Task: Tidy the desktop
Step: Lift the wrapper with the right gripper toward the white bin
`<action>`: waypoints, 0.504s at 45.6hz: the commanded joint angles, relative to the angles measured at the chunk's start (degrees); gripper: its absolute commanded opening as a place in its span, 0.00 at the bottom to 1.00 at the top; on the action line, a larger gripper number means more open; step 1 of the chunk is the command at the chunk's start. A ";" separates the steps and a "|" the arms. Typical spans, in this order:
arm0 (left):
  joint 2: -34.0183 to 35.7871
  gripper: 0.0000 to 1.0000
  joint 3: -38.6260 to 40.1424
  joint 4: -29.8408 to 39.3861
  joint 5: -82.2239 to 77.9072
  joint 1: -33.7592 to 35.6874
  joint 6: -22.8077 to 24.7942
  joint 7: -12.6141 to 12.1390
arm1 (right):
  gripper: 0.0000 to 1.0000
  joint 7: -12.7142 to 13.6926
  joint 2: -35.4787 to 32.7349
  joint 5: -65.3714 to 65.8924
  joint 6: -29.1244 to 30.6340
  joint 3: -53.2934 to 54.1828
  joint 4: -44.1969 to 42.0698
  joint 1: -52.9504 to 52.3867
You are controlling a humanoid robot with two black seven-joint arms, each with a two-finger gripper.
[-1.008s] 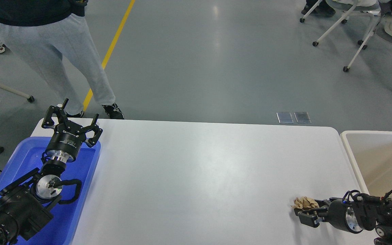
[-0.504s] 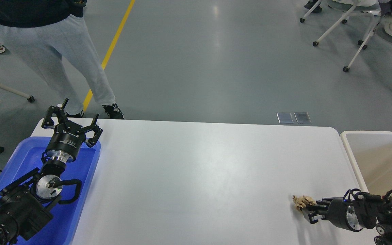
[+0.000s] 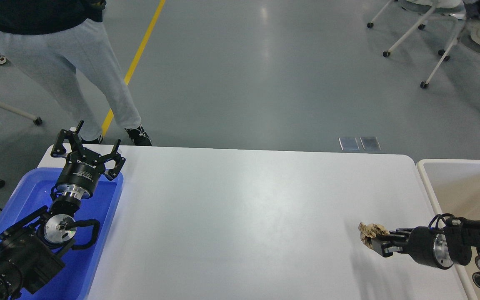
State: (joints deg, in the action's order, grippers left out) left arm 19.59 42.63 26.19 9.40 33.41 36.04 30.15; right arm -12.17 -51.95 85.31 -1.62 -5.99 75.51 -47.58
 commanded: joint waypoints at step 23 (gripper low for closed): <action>0.01 1.00 0.00 0.00 0.00 -0.01 0.00 0.00 | 0.00 0.92 -20.74 -13.50 28.69 1.77 14.40 -31.34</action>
State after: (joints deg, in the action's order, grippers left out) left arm 19.59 42.63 26.19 9.40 33.40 36.04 30.15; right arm -11.22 -68.65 75.90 19.26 -4.65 87.55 -69.36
